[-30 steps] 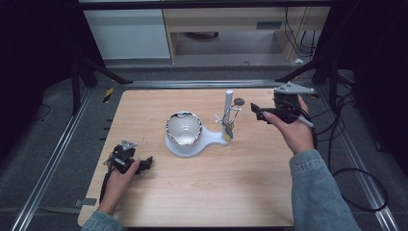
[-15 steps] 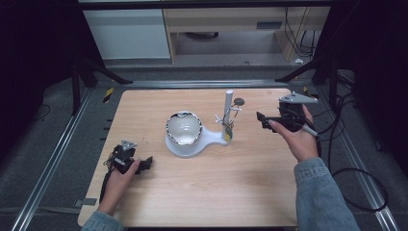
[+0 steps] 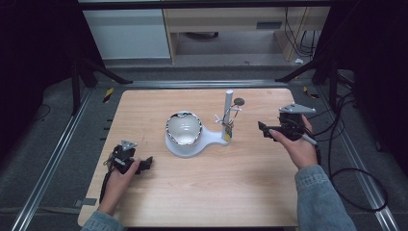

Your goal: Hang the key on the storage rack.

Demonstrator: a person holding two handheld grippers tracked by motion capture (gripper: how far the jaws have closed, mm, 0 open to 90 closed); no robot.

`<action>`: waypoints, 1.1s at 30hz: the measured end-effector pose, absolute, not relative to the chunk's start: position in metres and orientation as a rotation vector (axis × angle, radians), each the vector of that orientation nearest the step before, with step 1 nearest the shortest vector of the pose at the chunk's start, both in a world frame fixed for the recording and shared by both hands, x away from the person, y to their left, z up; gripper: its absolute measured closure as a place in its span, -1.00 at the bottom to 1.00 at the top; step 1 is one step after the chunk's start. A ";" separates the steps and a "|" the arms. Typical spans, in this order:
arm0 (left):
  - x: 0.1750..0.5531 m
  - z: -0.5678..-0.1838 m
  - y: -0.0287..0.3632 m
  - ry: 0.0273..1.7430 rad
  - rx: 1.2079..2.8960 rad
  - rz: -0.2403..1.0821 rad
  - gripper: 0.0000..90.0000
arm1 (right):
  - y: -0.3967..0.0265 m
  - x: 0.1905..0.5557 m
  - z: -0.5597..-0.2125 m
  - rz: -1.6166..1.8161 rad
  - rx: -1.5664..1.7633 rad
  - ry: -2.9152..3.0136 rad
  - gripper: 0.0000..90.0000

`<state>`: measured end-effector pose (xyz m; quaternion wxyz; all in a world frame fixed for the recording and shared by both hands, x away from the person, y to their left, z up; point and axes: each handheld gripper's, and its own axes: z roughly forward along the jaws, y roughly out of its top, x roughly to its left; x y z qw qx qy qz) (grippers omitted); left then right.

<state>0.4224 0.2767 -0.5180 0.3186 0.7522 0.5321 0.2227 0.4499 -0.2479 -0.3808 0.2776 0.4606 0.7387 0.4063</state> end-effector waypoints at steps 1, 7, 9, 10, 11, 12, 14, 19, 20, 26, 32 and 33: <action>0.422 -0.518 0.277 1.399 1.978 0.586 -1.00 | -0.248 0.449 -0.383 1.087 1.241 1.987 -0.77; 0.422 -0.518 0.277 1.401 1.977 0.585 -1.00 | -0.248 0.444 -0.402 1.061 1.257 2.023 -0.76; 0.422 -0.518 0.277 1.401 1.977 0.585 -1.00 | -0.249 0.442 -0.408 1.055 1.269 2.034 -0.75; 0.422 -0.518 0.277 1.401 1.977 0.585 -1.00 | -0.249 0.442 -0.412 1.054 1.272 2.036 -0.75; 0.422 -0.518 0.277 1.401 1.977 0.585 -1.00 | -0.249 0.440 -0.416 1.050 1.284 2.043 -0.75; 0.422 -0.518 0.277 1.401 1.977 0.585 -1.00 | -0.249 0.440 -0.419 1.044 1.285 2.049 -0.74; 0.422 -0.518 0.277 1.401 1.977 0.585 -1.00 | -0.249 0.438 -0.426 1.026 1.295 2.069 -0.73; 0.422 -0.518 0.277 1.401 1.977 0.585 -1.00 | -0.249 0.437 -0.443 1.001 1.323 2.107 -0.73; 0.422 -0.518 0.277 1.402 1.977 0.585 -1.00 | -0.248 0.437 -0.446 0.989 1.333 2.119 -0.74; 0.422 -0.518 0.277 1.403 1.976 0.586 -1.00 | -0.249 0.445 -0.461 0.928 1.377 2.142 -0.74; 0.422 -0.518 0.277 1.402 1.976 0.586 -1.00 | -0.255 0.455 -0.470 0.907 1.425 2.107 -0.74; 0.422 -0.518 0.277 1.403 1.976 0.586 -1.00 | -0.256 0.456 -0.471 0.904 1.430 2.104 -0.74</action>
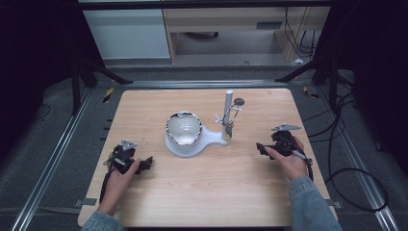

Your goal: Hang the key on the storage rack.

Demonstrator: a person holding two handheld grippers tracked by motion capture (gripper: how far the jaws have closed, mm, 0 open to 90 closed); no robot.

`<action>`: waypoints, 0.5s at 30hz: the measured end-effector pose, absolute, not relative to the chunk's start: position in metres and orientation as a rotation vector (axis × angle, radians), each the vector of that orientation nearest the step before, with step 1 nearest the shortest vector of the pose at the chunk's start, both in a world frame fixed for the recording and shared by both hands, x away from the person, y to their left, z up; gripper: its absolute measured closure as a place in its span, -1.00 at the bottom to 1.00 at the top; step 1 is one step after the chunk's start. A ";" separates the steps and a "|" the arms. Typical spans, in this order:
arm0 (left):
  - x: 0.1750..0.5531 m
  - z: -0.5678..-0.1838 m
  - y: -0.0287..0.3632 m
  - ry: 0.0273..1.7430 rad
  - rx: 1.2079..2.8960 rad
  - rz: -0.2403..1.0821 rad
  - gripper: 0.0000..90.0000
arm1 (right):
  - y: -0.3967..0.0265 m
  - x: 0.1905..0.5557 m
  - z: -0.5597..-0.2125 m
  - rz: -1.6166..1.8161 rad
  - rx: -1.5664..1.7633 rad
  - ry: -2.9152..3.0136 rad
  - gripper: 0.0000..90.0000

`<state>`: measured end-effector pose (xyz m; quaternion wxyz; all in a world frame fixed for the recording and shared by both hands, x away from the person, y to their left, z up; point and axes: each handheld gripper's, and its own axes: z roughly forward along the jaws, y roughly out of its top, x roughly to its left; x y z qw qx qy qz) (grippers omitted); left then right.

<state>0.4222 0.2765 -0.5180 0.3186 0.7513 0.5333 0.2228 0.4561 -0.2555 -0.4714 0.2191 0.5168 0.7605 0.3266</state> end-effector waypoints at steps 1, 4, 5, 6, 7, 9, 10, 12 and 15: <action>0.422 -0.518 0.277 1.403 1.976 0.586 -1.00 | -0.256 0.457 -0.473 0.901 1.436 2.101 -0.74; 0.422 -0.518 0.277 1.403 1.976 0.586 -1.00 | -0.257 0.460 -0.477 0.883 1.455 2.092 -0.74; 0.422 -0.518 0.277 1.403 1.976 0.586 -1.00 | -0.258 0.461 -0.479 0.881 1.459 2.089 -0.74; 0.422 -0.518 0.277 1.403 1.976 0.586 -1.00 | -0.258 0.461 -0.480 0.881 1.463 2.087 -0.74; 0.422 -0.518 0.277 1.403 1.976 0.586 -1.00 | -0.258 0.461 -0.480 0.881 1.471 2.084 -0.74; 0.422 -0.518 0.277 1.403 1.976 0.586 -1.00 | -0.259 0.462 -0.482 0.875 1.472 2.081 -0.74; 0.422 -0.518 0.277 1.403 1.976 0.586 -1.00 | -0.259 0.462 -0.484 0.874 1.477 2.078 -0.75; 0.422 -0.518 0.277 1.403 1.976 0.586 -1.00 | -0.259 0.462 -0.486 0.868 1.486 2.082 -0.76; 0.422 -0.518 0.277 1.403 1.976 0.586 -1.00 | -0.258 0.463 -0.489 0.849 1.488 2.086 -0.77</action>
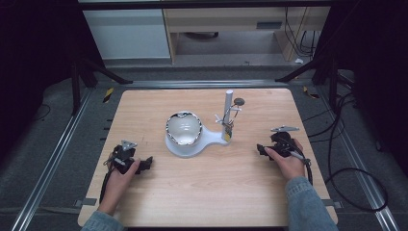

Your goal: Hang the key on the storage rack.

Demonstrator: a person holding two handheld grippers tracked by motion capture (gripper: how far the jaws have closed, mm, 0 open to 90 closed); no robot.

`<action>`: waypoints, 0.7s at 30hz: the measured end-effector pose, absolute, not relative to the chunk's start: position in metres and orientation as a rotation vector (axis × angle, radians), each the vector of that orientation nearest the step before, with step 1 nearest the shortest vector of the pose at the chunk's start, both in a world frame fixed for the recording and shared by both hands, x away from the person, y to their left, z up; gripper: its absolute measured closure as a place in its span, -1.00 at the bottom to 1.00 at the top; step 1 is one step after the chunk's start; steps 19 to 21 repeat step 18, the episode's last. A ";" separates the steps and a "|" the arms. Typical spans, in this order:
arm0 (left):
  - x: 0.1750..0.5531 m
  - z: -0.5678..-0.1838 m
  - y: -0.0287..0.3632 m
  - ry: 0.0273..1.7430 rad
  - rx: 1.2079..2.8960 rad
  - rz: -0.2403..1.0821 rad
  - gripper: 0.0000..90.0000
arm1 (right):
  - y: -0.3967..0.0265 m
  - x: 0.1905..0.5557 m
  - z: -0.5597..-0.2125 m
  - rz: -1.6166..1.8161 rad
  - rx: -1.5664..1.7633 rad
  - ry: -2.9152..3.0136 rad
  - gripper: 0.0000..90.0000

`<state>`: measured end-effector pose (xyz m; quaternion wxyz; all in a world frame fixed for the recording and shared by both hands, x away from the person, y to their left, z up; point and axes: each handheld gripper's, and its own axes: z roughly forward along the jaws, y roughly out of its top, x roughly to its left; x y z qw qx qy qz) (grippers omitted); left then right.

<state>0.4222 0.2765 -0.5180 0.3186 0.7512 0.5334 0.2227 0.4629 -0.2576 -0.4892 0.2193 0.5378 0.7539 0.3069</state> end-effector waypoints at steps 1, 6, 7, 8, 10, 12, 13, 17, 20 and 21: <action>0.422 -0.518 0.277 1.403 1.976 0.586 -1.00 | -0.257 0.463 -0.491 0.844 1.493 2.084 -0.77; 0.422 -0.518 0.277 1.403 1.976 0.586 -1.00 | -0.252 0.464 -0.497 0.802 1.497 2.100 -0.80; 0.422 -0.518 0.276 1.403 1.976 0.586 -1.00 | -0.250 0.464 -0.499 0.789 1.494 2.101 -0.84; 0.422 -0.518 0.276 1.403 1.975 0.586 -1.00 | -0.250 0.463 -0.500 0.791 1.483 2.097 -0.86; 0.422 -0.518 0.276 1.403 1.975 0.586 -1.00 | -0.248 0.463 -0.500 0.796 1.477 2.102 -0.86; 0.422 -0.518 0.276 1.403 1.975 0.587 -1.00 | -0.248 0.463 -0.502 0.808 1.465 2.099 -0.89; 0.422 -0.518 0.276 1.403 1.976 0.587 -1.00 | -0.248 0.462 -0.503 0.816 1.459 2.094 -0.91; 0.422 -0.518 0.277 1.402 1.976 0.584 -1.00 | -0.250 0.459 -0.507 0.857 1.439 2.065 -0.93; 0.422 -0.518 0.277 1.402 1.976 0.584 -1.00 | -0.250 0.459 -0.507 0.857 1.439 2.065 -0.93; 0.422 -0.518 0.277 1.402 1.976 0.584 -1.00 | -0.250 0.459 -0.507 0.857 1.439 2.065 -0.93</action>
